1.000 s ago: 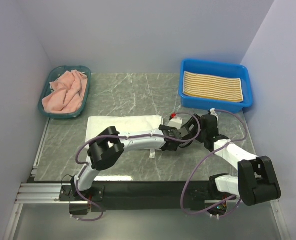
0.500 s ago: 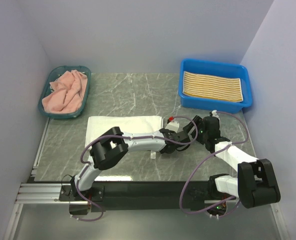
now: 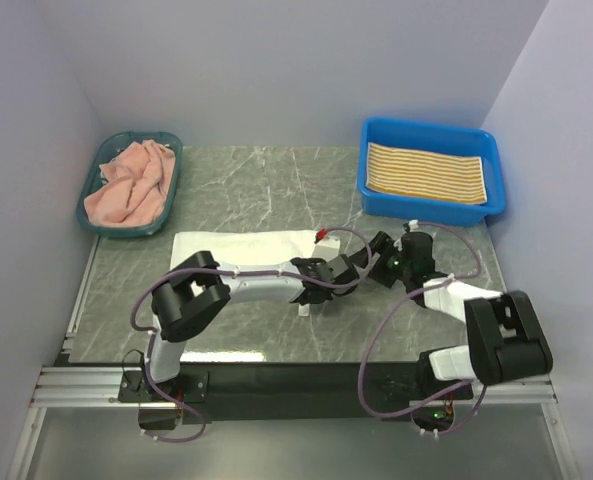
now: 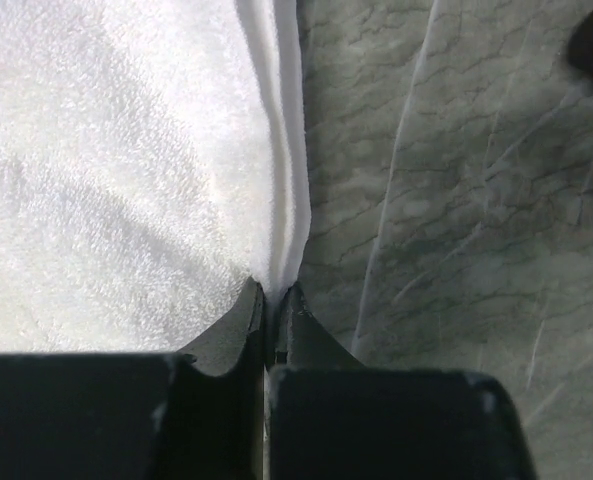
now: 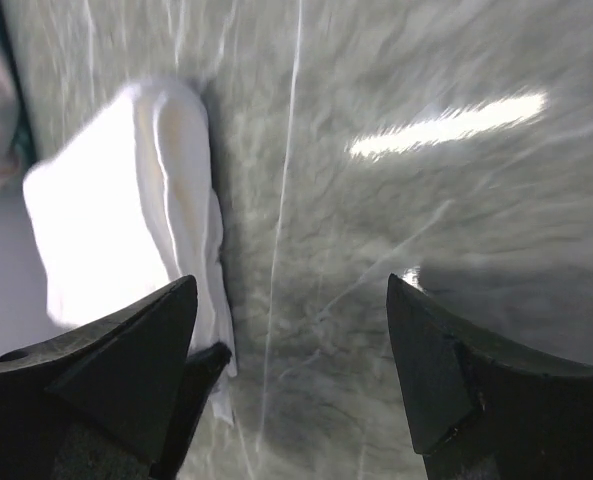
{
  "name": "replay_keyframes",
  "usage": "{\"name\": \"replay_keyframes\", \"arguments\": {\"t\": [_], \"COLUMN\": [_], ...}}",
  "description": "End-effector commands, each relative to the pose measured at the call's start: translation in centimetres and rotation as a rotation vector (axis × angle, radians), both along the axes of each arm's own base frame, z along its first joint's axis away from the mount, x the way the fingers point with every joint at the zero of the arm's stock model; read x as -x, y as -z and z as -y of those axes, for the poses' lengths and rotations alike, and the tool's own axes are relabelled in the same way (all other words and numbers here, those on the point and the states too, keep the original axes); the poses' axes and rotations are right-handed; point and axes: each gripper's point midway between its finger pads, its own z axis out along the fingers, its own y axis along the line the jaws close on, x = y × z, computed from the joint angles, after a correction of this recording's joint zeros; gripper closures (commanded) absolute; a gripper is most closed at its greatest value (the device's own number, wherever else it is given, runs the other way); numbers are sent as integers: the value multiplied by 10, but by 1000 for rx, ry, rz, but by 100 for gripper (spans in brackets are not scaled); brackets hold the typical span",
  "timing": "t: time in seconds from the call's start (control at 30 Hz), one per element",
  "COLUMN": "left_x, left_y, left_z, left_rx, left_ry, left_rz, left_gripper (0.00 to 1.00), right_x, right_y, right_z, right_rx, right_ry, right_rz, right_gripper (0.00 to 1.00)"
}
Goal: Fold and stack the towels
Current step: Neatly place the folded towel into the bin
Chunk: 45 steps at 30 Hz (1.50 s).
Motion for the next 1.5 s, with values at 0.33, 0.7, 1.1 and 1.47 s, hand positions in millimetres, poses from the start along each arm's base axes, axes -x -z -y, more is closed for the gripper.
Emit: {"name": "replay_keyframes", "arguments": {"t": [0.33,0.7,1.1,1.47], "left_x": [9,6,1,1], "left_y": [4,-13,-28,-40], "left_z": [-11,-7,-3,-8], "left_rx": [80,107,121,127], "left_ry": [5,10,13,-7], "left_rz": [-92,-72,-48,-35], "left_gripper": [99,99,99,96], "right_x": [4,9,22,16], "right_y": [14,37,62,43], "right_z": [-92,-107,-127,-133], "right_rx": [-200,-177,-186,-229], "right_ry": [-161,-162,-216,-256], "right_rz": [-127,-228,-311,-234], "right_gripper": [18,19,25,100]}}
